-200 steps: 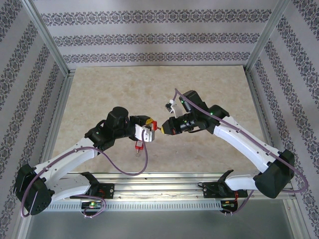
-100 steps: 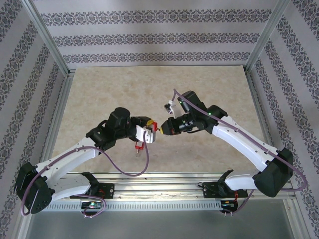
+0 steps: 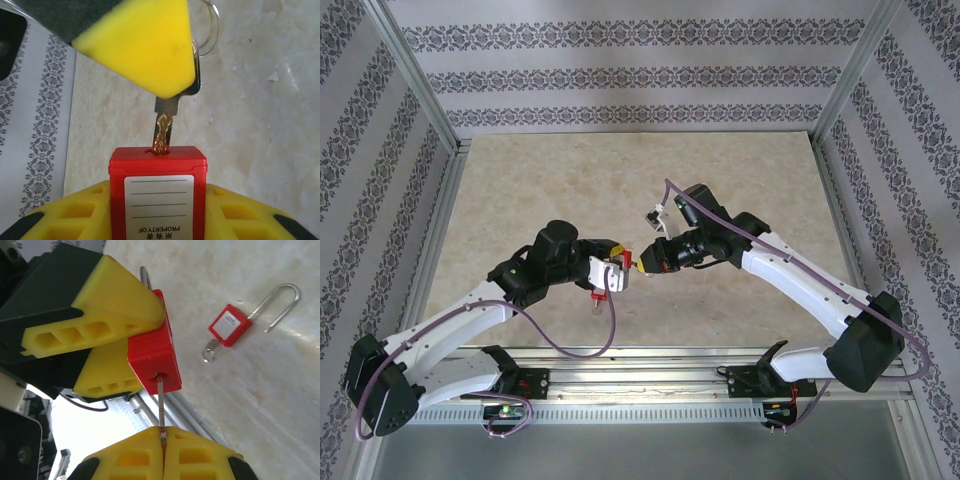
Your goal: Unlock with the key
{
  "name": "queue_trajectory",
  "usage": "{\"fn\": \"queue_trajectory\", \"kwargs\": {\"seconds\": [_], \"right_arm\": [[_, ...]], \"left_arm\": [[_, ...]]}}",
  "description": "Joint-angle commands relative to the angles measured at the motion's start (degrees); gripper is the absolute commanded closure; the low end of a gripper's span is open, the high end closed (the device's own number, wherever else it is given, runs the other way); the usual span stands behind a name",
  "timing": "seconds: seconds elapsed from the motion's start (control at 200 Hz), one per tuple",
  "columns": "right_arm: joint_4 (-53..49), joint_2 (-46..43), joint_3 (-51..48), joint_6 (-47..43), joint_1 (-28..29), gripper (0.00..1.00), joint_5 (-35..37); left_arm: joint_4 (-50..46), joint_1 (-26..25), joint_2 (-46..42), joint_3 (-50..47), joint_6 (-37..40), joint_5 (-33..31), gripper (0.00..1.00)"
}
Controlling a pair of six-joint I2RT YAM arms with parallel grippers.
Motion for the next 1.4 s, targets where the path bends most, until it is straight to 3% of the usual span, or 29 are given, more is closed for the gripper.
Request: {"fn": "queue_trajectory", "kwargs": {"seconds": [0.0, 0.26, 0.385, 0.49, 0.64, 0.804, 0.924, 1.034, 1.224, 1.399], "right_arm": [[4.0, 1.3, 0.1, -3.3, -1.4, 1.00, -3.4], [-4.7, 3.2, 3.9, -13.7, -2.1, 1.00, -5.8], [-6.3, 4.1, 5.5, -15.0, -2.7, 1.00, -5.3], [-3.4, 4.2, 4.5, -12.2, -3.1, 1.00, -5.5], [4.7, 3.3, 0.3, -3.1, -4.4, 1.00, -5.5], [16.0, 2.1, -5.5, 8.0, -5.6, 1.00, -7.6], [19.9, 1.1, -7.6, 11.1, -5.9, 1.00, -8.6], [15.7, 1.1, -6.5, 6.9, -5.9, 1.00, -8.2], [0.4, 2.5, -0.9, -8.1, -5.8, 1.00, -4.3], [-4.9, 3.2, 2.9, -15.3, -5.4, 1.00, -4.4]], "left_arm": [[3.4, -2.2, -3.4, -0.2, -4.5, 7.3, 1.00], [0.6, -2.4, -4.0, 0.9, -7.1, 10.7, 1.00], [-0.8, -4.2, -3.1, 1.1, -4.9, 8.4, 1.00], [0.6, -6.0, -2.8, -0.1, -3.2, 5.4, 1.00], [12.1, -8.3, -3.3, -4.5, -1.7, -1.6, 1.00], [22.3, -9.3, -2.5, -6.9, -0.8, -3.9, 1.00], [22.0, -9.3, -1.8, -5.4, -1.7, -2.5, 1.00], [16.7, -9.3, -0.9, -2.6, -4.4, 1.3, 1.00], [10.1, -9.2, -1.5, 0.8, -11.6, 8.5, 1.00], [7.5, -9.3, -2.8, 1.4, -14.6, 11.4, 1.00]]}}
